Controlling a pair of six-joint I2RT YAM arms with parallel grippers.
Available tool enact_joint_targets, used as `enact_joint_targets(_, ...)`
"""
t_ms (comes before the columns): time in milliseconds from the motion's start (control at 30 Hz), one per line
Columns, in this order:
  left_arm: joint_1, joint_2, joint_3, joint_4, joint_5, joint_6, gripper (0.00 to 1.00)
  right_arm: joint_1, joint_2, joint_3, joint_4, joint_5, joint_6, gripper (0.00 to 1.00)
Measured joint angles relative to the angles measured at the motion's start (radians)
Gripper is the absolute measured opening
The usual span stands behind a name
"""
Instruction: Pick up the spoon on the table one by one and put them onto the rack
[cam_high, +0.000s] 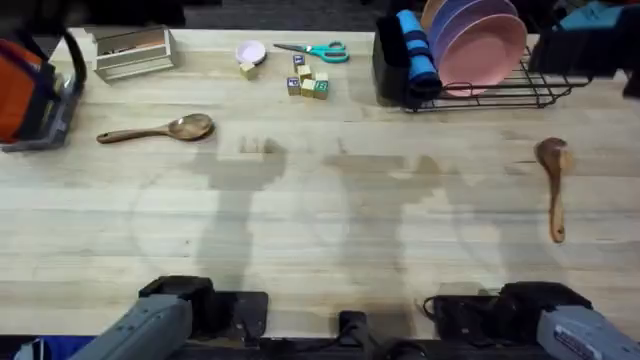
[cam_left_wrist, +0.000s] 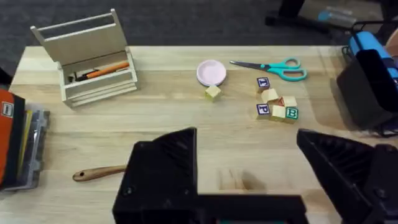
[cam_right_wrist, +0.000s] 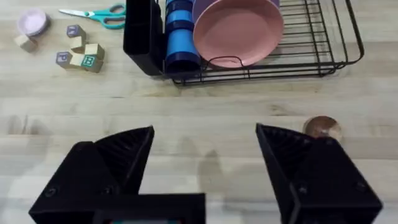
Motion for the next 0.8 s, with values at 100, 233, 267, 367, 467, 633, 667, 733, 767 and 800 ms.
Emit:
enact_joint_targets(100, 0.0, 0.061, 0.082, -0.043, 0.0, 0.0, 0.992, 0.0, 0.068, 0.064, -0.027, 0.0, 0.0, 0.996)
enact_joint_targets(233, 0.0, 0.086, 0.11, -0.051, 0.0, 0.0, 0.993, 0.0, 0.114, 0.082, -0.033, -0.004, 0.0, 0.996)
enact_joint_targets(267, 0.0, 0.086, 0.11, -0.057, 0.0, 0.0, 0.993, 0.0, 0.121, 0.082, -0.034, -0.005, 0.0, 0.996)
enact_joint_targets(367, 0.0, 0.086, 0.11, -0.074, -0.012, 0.0, 0.993, 0.0, 0.13, 0.082, -0.034, -0.008, 0.0, 0.996)
enact_joint_targets(467, 0.0, 0.086, 0.11, -0.117, -0.047, 0.027, 0.992, 0.0, 0.129, 0.083, -0.026, -0.008, -0.001, 0.996)
enact_joint_targets(633, 0.004, 0.086, 0.11, -0.175, -0.074, 0.133, 0.991, 0.0, 0.129, 0.083, -0.013, -0.008, -0.012, 0.996)
enact_joint_targets(667, 0.011, 0.086, 0.11, -0.179, -0.074, 0.146, 0.991, 0.0, 0.128, 0.083, -0.009, -0.008, -0.015, 0.996)
enact_joint_targets(733, 0.045, 0.086, 0.11, -0.182, -0.075, 0.171, 0.991, 0.0, 0.129, 0.083, -0.005, -0.008, -0.026, 0.996)
enact_joint_targets(767, 0.071, 0.086, 0.11, -0.182, -0.075, 0.18, 0.991, 0.0, 0.128, 0.083, -0.002, -0.008, -0.032, 0.996)
enact_joint_targets(800, 0.103, 0.086, 0.11, -0.182, -0.073, 0.192, 0.991, 0.0, 0.128, 0.083, 0.001, -0.008, -0.038, 0.996)
